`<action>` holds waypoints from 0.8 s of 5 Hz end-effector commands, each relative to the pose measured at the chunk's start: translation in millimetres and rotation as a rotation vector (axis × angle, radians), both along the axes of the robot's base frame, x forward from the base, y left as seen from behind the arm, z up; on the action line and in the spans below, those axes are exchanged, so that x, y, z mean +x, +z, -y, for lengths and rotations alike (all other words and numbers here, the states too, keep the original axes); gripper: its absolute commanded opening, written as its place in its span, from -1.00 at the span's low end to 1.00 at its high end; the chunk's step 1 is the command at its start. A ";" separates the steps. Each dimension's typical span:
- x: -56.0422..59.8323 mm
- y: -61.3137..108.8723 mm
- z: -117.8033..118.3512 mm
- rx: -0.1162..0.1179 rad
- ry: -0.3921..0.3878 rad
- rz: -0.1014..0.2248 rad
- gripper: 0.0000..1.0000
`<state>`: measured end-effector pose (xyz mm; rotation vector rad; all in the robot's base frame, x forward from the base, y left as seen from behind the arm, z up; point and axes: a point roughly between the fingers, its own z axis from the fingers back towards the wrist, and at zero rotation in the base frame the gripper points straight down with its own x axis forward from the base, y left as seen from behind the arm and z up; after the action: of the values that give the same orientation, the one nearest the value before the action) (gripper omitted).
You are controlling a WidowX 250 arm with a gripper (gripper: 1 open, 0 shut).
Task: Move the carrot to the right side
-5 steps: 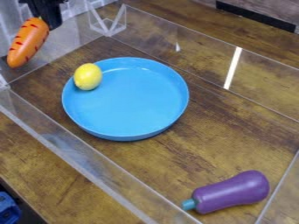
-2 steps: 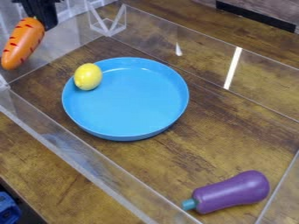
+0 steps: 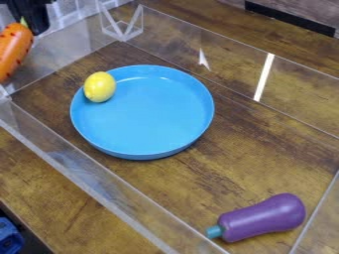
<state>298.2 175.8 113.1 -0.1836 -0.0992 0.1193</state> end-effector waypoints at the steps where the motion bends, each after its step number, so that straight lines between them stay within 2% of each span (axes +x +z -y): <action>1: 3.9 9.2 -16.7 0.033 0.028 0.039 -1.00; 2: 16.7 -10.7 -19.0 0.037 -0.099 0.033 1.00; 3: 28.1 -33.1 -14.3 0.050 -0.194 0.027 1.00; 4: 33.5 -44.1 -8.9 0.054 -0.197 0.025 1.00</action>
<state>325.1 186.3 53.9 -0.1667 -0.0724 -0.0628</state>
